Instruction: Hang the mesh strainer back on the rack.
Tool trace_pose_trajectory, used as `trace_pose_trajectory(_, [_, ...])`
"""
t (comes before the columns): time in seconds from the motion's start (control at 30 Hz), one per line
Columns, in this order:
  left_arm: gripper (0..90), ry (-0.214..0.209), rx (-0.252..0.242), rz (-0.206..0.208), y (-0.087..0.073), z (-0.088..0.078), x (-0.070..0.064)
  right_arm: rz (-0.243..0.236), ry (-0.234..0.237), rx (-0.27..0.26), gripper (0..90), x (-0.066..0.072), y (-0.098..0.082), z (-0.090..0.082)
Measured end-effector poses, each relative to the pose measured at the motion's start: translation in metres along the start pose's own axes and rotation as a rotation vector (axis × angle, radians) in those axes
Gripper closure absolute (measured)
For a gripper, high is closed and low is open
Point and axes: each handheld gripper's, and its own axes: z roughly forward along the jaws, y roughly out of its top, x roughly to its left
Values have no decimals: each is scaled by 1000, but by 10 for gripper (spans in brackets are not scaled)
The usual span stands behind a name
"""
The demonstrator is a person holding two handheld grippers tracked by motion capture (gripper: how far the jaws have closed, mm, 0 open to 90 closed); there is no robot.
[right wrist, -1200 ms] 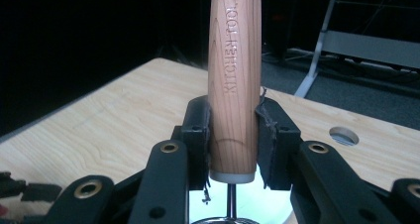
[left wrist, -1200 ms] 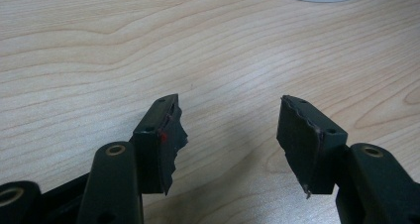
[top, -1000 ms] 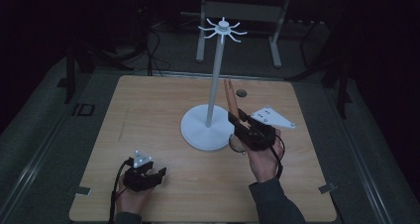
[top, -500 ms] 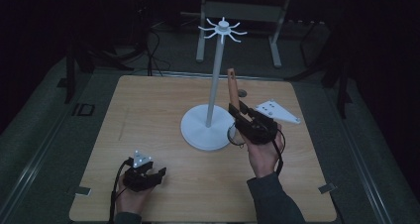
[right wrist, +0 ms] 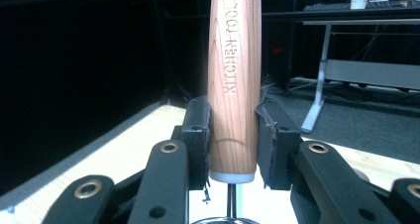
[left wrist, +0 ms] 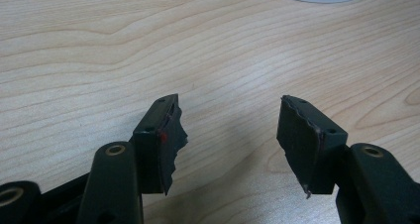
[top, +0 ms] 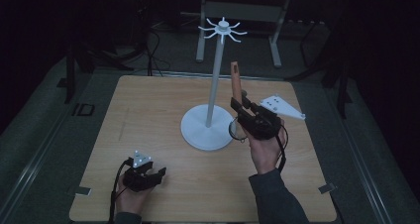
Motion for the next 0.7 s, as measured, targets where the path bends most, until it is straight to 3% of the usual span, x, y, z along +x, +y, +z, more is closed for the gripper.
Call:
trace_pose_trajectory(0.47, [427, 0, 0, 0, 0, 0, 0, 12, -3, -44, 691, -3, 11, 0])
trace_pose_trajectory(0.7, [427, 0, 0, 0, 0, 0, 0, 40, 13, -73, 691, -7, 19, -1])
